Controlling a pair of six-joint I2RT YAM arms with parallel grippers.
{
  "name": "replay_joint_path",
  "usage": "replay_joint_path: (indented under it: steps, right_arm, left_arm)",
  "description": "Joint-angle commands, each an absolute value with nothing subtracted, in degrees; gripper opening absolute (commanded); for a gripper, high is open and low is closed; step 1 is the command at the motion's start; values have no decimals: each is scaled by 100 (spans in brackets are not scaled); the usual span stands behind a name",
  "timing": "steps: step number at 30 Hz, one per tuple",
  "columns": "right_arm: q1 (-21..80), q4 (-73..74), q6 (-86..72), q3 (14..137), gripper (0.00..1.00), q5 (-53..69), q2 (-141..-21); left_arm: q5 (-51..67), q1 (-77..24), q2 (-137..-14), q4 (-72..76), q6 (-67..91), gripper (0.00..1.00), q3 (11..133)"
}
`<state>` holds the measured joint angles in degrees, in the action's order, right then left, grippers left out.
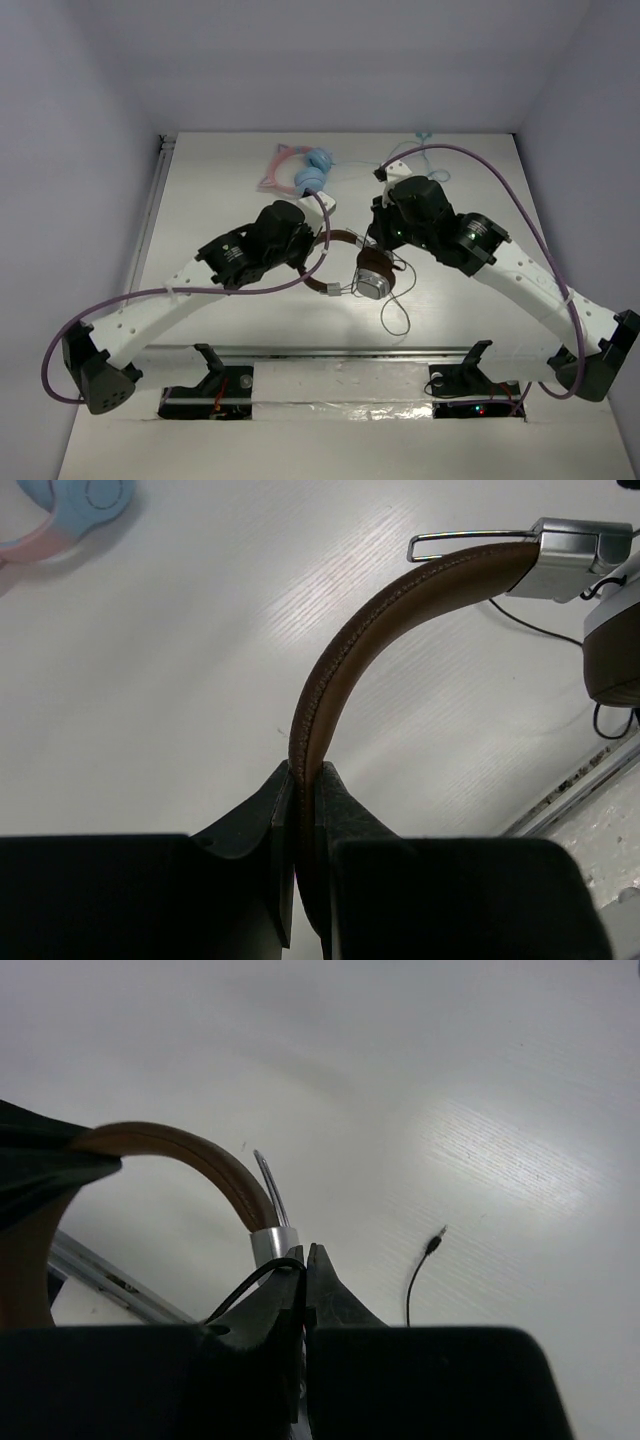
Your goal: Wrap the headphones
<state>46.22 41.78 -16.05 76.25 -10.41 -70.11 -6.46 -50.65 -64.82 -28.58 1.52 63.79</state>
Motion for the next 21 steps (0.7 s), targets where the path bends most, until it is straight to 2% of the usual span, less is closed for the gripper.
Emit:
replay_joint_path:
  steps: [1,6,10,13,21]
  right_arm:
    - [4526,3411,-1345,7832,0,-1713,-7101]
    - [4526,3191,-1213,7551,0,-2153,-7374]
    - [4526,2848,-1292,7146,0,-2329,-7172]
    - [4360,2602,-1353,6926,2,-2154,-6962]
    - [3877,1100,-1494,6048,11,43,-6329]
  left_arm:
    - [184,-5211,-6662,-2927,-140,0,6548]
    - [527,-5212,-6470,-2611,-255,0,6504]
    - [475,-5107,-6214,-2409,-132,0,6495]
    - [896,-4852,-5907,-2268,-115,0,6407]
    - [1852,-4342,-5440,-2004,-26,0,6486]
